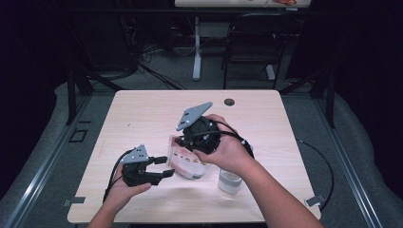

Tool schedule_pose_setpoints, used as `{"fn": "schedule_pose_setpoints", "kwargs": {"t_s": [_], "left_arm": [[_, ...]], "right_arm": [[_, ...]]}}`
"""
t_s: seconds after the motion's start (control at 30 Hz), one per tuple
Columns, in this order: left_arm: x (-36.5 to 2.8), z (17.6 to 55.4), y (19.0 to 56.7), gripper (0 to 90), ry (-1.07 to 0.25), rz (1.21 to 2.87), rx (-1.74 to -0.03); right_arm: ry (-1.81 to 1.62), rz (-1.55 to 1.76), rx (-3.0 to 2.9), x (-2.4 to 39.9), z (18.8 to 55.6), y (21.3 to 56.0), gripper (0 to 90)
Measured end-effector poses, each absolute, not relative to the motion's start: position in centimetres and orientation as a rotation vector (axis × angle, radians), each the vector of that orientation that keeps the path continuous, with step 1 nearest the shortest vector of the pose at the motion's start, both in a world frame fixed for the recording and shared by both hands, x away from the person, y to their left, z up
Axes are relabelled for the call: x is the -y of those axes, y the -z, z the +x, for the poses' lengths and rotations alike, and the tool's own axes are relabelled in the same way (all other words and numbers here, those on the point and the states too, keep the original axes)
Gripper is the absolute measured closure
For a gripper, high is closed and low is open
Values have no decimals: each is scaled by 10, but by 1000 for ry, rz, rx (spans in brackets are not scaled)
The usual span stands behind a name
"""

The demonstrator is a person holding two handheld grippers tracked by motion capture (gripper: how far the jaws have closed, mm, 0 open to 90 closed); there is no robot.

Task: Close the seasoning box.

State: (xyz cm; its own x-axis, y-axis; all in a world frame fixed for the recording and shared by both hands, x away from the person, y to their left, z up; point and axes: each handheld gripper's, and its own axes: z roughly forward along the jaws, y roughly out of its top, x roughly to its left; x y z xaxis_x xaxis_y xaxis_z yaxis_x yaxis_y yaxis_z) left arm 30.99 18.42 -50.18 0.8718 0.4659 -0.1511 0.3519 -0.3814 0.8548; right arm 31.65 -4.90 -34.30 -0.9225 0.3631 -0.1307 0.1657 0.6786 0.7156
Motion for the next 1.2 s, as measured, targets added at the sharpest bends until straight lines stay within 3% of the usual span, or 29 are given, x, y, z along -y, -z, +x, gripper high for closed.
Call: {"fn": "schedule_pose_setpoints", "kwargs": {"t_s": [0.87,1.2], "left_arm": [[-162,308,518,423,-86,2087,-480],[-168,310,518,551,-47,2057,-492]], "right_arm": [[-1146,369,-2643,55,307,336,900],[-1162,372,-2627,56,305,336,900]]}}
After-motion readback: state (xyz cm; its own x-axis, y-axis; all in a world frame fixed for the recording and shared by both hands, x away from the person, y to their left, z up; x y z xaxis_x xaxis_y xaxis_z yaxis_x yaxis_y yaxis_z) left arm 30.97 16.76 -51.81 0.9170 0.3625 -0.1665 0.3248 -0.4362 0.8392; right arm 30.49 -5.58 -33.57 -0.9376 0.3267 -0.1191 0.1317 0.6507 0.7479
